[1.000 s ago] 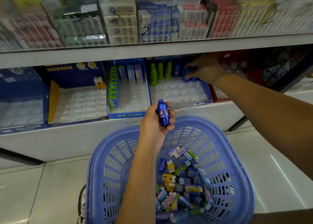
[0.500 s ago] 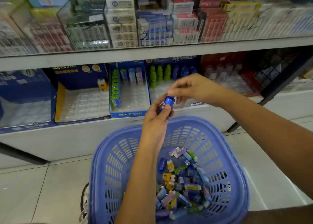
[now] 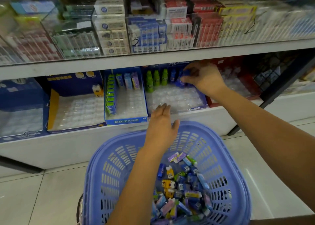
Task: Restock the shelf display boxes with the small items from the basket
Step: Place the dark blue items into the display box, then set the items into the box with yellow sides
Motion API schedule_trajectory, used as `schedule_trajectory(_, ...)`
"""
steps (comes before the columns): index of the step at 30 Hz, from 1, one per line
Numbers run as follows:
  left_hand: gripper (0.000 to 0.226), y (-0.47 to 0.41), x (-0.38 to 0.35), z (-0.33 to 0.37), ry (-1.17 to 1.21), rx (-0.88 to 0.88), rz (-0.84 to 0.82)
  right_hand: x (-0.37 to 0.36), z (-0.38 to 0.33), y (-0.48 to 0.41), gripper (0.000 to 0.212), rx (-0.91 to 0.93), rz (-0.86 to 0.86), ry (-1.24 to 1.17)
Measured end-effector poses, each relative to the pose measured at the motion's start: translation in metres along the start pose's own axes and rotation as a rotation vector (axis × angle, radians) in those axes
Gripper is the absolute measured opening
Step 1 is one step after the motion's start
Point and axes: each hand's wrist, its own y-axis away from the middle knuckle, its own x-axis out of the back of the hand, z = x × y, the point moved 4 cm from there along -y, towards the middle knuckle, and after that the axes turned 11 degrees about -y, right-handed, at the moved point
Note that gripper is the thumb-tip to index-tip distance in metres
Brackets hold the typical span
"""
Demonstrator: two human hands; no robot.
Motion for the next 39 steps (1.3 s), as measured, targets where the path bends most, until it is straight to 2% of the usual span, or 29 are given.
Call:
schedule_trajectory(3, 0.064, 0.003, -0.008, -0.003, -0.100, -0.035, -0.010, -0.011, 0.005, -0.020, 0.039, 0.015, -0.064, 0.129)
schedule_trajectory(9, 0.065, 0.002, -0.011, -0.007, -0.074, -0.065, 0.024, -0.030, 0.008, -0.039, 0.037, 0.042, -0.184, 0.252)
schedule_trajectory(13, 0.064, 0.002, -0.013, -0.008, -0.061, -0.068, 0.017, -0.030, 0.011, -0.043, 0.035, -0.028, -0.286, 0.183)
schedule_trajectory(15, 0.064, 0.001, -0.014, -0.008, -0.060, -0.070, 0.023, -0.032, 0.010, -0.046, 0.039, -0.024, -0.322, 0.227)
schedule_trajectory(23, 0.065, 0.002, -0.013, -0.008, -0.085, -0.082, -0.030, -0.036, -0.002, -0.042, 0.037, -0.092, -0.381, 0.273)
schedule_trajectory(25, 0.060, 0.006, -0.011, -0.007, 0.009, -0.100, 0.006, -0.034, -0.007, -0.038, 0.041, -0.065, -0.372, 0.358)
schedule_trajectory(27, 0.045, 0.016, -0.004, -0.008, 0.198, -0.091, 0.165, -0.032, -0.015, -0.028, 0.049, 0.005, -0.310, 0.458)
schedule_trajectory(29, 0.025, 0.027, -0.005, -0.011, 0.271, -0.079, 0.303, -0.030, -0.026, -0.008, 0.037, 0.078, -0.229, 0.400)
schedule_trajectory(30, 0.020, 0.030, -0.013, -0.013, 0.263, -0.072, 0.281, -0.030, -0.029, 0.008, 0.028, 0.103, -0.230, 0.325)
schedule_trajectory(31, 0.020, 0.032, -0.026, -0.017, 0.233, -0.047, 0.180, -0.033, -0.030, 0.027, 0.022, 0.110, -0.266, 0.254)
schedule_trajectory(32, 0.022, 0.034, -0.045, -0.022, 0.170, 0.000, 0.009, -0.038, -0.027, 0.047, 0.020, 0.094, -0.336, 0.208)
schedule_trajectory(35, 0.024, 0.059, -0.102, -0.041, -0.077, 0.089, -0.557, -0.072, 0.012, 0.105, 0.020, -0.097, -0.672, 0.236)
schedule_trajectory(37, 0.023, 0.087, -0.130, -0.051, -0.120, 0.099, -0.796, -0.100, 0.051, 0.140, 0.027, -0.276, -0.895, 0.307)
schedule_trajectory(39, 0.026, 0.116, -0.153, -0.060, -0.135, 0.092, -1.004, -0.124, 0.088, 0.168, 0.031, -0.387, -1.003, 0.400)
